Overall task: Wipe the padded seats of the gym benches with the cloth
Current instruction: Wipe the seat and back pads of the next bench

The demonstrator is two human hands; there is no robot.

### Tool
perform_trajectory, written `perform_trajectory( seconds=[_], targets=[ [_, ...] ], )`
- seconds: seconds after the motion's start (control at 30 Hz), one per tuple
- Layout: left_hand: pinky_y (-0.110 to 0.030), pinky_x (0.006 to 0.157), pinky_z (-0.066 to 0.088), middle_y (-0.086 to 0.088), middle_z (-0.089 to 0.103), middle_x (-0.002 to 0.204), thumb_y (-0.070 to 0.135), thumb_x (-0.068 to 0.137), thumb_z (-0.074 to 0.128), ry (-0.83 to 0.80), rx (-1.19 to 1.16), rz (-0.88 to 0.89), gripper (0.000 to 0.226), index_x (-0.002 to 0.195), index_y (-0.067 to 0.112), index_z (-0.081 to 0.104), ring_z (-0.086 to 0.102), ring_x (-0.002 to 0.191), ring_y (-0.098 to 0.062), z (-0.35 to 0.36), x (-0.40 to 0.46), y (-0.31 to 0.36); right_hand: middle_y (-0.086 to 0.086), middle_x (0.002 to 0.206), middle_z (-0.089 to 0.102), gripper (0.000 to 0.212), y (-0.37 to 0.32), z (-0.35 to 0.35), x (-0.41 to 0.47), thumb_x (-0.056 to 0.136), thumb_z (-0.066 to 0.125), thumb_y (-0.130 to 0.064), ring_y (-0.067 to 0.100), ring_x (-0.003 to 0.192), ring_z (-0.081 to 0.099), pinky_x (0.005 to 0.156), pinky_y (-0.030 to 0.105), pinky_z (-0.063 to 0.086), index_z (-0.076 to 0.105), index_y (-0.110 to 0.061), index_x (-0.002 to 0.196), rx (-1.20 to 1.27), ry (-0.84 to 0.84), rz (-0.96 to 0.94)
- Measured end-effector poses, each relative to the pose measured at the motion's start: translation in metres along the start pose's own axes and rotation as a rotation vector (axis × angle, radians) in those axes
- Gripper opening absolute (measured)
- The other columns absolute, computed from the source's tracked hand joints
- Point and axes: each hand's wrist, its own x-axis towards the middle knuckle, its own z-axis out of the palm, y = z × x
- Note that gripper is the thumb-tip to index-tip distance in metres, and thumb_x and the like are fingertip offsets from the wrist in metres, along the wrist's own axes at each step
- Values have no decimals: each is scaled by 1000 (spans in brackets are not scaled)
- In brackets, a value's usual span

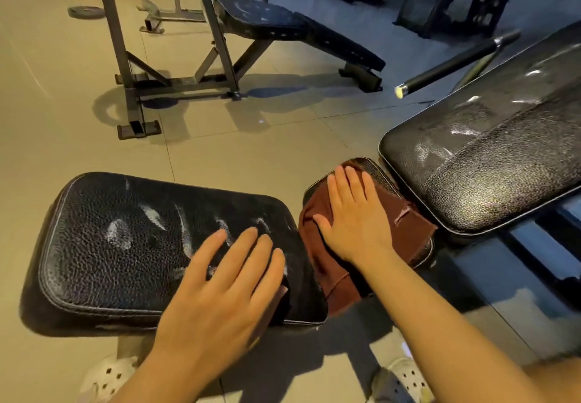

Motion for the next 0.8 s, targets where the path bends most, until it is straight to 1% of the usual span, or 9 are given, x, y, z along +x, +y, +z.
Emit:
perform_trajectory(
  seconds=[0.07,0.13,0.2,0.3,0.43,0.53,0.67,0.73,0.8],
  targets=[
    [-51,103,38,-13,67,119,38,94,55,7,-5,3,36,114,11,69,54,119,-30,-1,0,-1,19,162,3,71,-15,8,-27,102,17,-49,33,151,2,118,47,-10,5,-3,154,28,23,-27],
    [-52,103,36,-14,67,118,37,93,55,10,-7,10,36,112,10,69,52,119,-31,-2,0,-2,21,158,24,66,-27,16,-54,99,21,-41,34,147,22,119,47,2,27,-1,151,61,60,5],
    [-52,103,35,-14,67,117,37,92,56,18,-10,14,36,111,10,70,52,118,-31,-4,0,-3,20,152,37,65,-26,19,-78,95,26,-39,34,142,35,119,46,13,41,-1,145,136,75,51],
    [-53,103,34,-14,68,116,36,91,56,25,-45,-16,36,110,9,71,54,117,-32,-5,2,-1,19,151,40,63,-7,14,-97,95,30,-38,33,140,38,117,45,18,42,-1,145,166,136,130],
    [-54,105,31,-15,67,117,37,92,53,-14,-57,-53,38,111,10,70,51,118,-32,-5,4,1,23,148,42,65,18,6,-65,94,31,-37,36,138,40,116,47,18,42,3,143,110,217,221],
    [-53,104,33,-15,67,117,36,93,52,-32,-34,-44,37,112,10,70,55,117,-33,-3,3,1,22,153,35,71,24,1,-24,94,30,-45,35,142,33,118,46,13,37,2,147,61,166,201],
    [-51,103,35,-16,66,120,32,90,58,-48,30,-41,39,121,9,65,54,118,-33,-1,3,1,17,163,1,80,3,-2,12,98,17,-59,32,151,0,122,48,-2,2,-4,155,-33,17,151],
    [-52,103,34,-18,62,125,32,88,57,-76,32,-47,48,130,9,59,51,121,-35,-1,3,0,17,163,-5,75,-12,0,11,100,11,-55,31,150,-6,121,48,-8,-5,-5,154,-72,8,68],
    [-53,104,33,-20,60,130,34,90,54,-123,19,-50,51,133,8,57,50,124,-37,-2,5,0,14,163,-5,67,-20,4,-2,103,13,-45,30,151,-5,119,46,-10,-3,-6,155,-47,-12,-26]
  ],
)
